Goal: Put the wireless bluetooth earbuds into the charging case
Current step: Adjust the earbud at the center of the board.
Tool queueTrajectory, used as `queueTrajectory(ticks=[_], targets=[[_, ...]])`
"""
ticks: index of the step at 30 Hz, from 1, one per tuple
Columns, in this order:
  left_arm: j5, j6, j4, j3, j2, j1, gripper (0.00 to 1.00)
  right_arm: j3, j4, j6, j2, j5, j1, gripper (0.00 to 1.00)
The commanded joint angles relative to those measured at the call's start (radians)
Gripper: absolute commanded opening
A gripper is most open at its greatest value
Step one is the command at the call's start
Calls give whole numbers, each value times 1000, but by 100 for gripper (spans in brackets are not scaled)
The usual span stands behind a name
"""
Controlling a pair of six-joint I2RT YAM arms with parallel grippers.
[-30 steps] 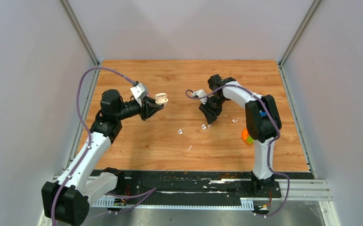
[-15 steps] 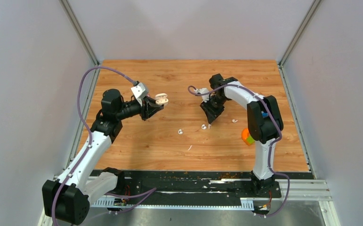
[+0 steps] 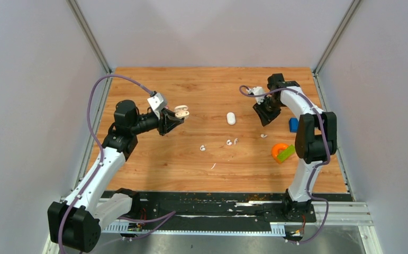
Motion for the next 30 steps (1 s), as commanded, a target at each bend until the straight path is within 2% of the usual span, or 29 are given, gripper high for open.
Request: queueTrajectory(ticks=[1,12,30], targets=[[14,-19,56,25,1,7,0,3,44,-70,30,95,-42,33],[13,-11,47,24,-1,7,0,-50,77,-93,91,116,-59,33],[7,-8,56,8,-7,7,0,-184,57,-64,11,26,0,33]])
